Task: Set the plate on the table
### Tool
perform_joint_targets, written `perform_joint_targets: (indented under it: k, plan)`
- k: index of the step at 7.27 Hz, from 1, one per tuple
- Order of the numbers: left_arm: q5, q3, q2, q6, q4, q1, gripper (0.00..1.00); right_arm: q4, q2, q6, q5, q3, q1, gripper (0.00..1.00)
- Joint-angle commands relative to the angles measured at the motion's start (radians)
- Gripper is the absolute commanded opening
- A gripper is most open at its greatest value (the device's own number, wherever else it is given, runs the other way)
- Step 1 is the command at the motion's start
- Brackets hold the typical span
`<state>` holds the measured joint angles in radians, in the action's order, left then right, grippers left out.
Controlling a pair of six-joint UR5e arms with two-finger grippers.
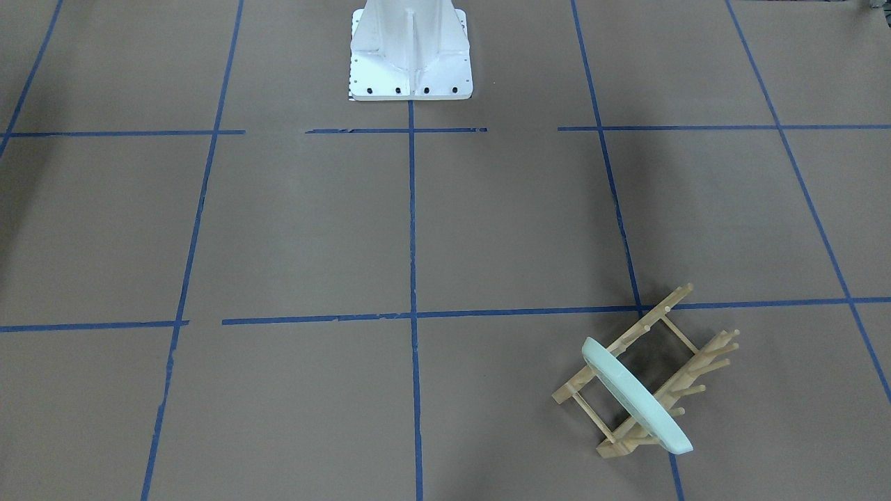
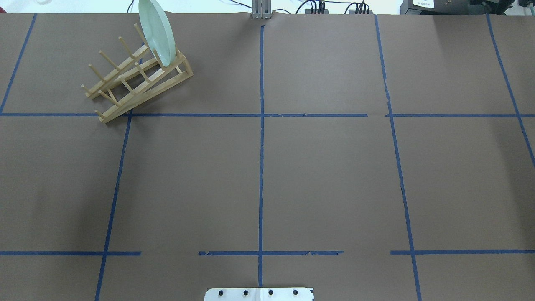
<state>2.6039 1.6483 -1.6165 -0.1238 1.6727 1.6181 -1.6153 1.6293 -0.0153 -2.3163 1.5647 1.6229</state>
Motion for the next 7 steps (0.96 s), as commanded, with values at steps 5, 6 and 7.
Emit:
perform_joint_targets:
  k: [5, 6, 7]
  plan:
    - [-0.493, -0.209, -0.41, -1.174, 0.802, -0.401, 1.0, 0.0, 0.001, 0.0, 0.0, 0.0, 0.0, 1.0]
    - [-0.511, -0.32, -0.446, -1.391, 1.026, -0.423, 1.0, 0.0, 0.001, 0.0, 0.0, 0.0, 0.0, 1.0]
    - [-0.568, -0.388, -0.51, -1.539, 1.091, -0.44, 1.0, 0.0, 0.001, 0.0, 0.0, 0.0, 0.0, 1.0]
